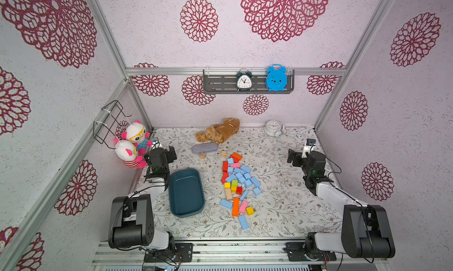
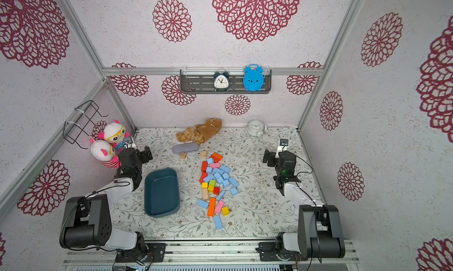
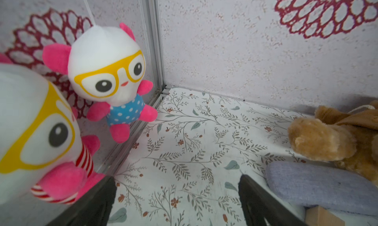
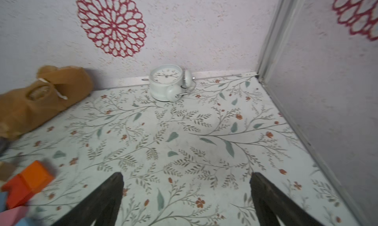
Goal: Pick out the blue building blocks
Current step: Move the storage box to the center of the board.
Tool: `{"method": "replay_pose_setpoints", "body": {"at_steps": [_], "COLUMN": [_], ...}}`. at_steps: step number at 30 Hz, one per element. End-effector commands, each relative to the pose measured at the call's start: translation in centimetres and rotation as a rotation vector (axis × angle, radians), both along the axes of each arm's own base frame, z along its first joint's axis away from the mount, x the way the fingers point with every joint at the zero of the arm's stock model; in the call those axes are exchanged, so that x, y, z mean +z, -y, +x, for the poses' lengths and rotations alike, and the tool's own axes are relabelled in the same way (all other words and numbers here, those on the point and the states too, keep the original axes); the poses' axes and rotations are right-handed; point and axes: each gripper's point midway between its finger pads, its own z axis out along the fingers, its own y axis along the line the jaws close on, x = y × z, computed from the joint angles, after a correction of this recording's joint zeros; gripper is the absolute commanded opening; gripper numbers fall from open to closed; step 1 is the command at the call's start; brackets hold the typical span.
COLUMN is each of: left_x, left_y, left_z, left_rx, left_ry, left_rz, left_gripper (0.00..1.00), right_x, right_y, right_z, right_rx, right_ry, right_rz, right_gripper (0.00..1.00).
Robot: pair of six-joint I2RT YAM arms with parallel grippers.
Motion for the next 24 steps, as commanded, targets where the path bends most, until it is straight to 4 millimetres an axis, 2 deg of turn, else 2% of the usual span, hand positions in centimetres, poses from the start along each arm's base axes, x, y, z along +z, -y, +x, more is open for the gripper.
{"method": "replay_pose_setpoints", "body": {"at_steps": [1, 4, 6, 10, 13, 17, 24], "left_x": [-1.4, -1.9, -2.8, -5.2, -7.2, -9.1, -10.5], "left_y": [2.2, 4.8, 6.2, 7.2, 7.8, 8.2, 9.8], "left_z": [-0.7, -1.8, -3.4, -6.1, -7.0, -5.9, -1.4], "left_rx": [-0.15, -0.333, -0.448, -0.588, -0.645, -0.642, -0.63], "left_ry": [-0.26, -0.411, -0.49, -0.614, -0.689, -0.727, -0.732], "left_rz": [0.006, 0.0, 0.028, 0.126, 0.225, 0.385, 0.491], "left_gripper": [0.97, 0.99, 0.99, 0.99, 0.99, 0.99, 0.98], "right_x": [-2.1, -1.0, -0.7, -0.4, -0.9, -2.0, -2.1], "right_y": [-3.8, -8.1, -12.2, -19.6, -23.5, -25.8, -26.9], "right_z": [-2.5, -3.7, -4.7, -7.0, -8.3, -8.4, -7.5], "right_rx": [0.116, 0.201, 0.302, 0.47, 0.541, 0.565, 0.565], "right_ry": [-0.163, -0.151, -0.158, -0.149, -0.153, -0.172, -0.189], "right_rz": [0.18, 0.177, 0.194, 0.255, 0.251, 0.277, 0.301], "right_gripper": [0.99, 0.99, 0.99, 0.97, 0.93, 0.93, 0.93]}}
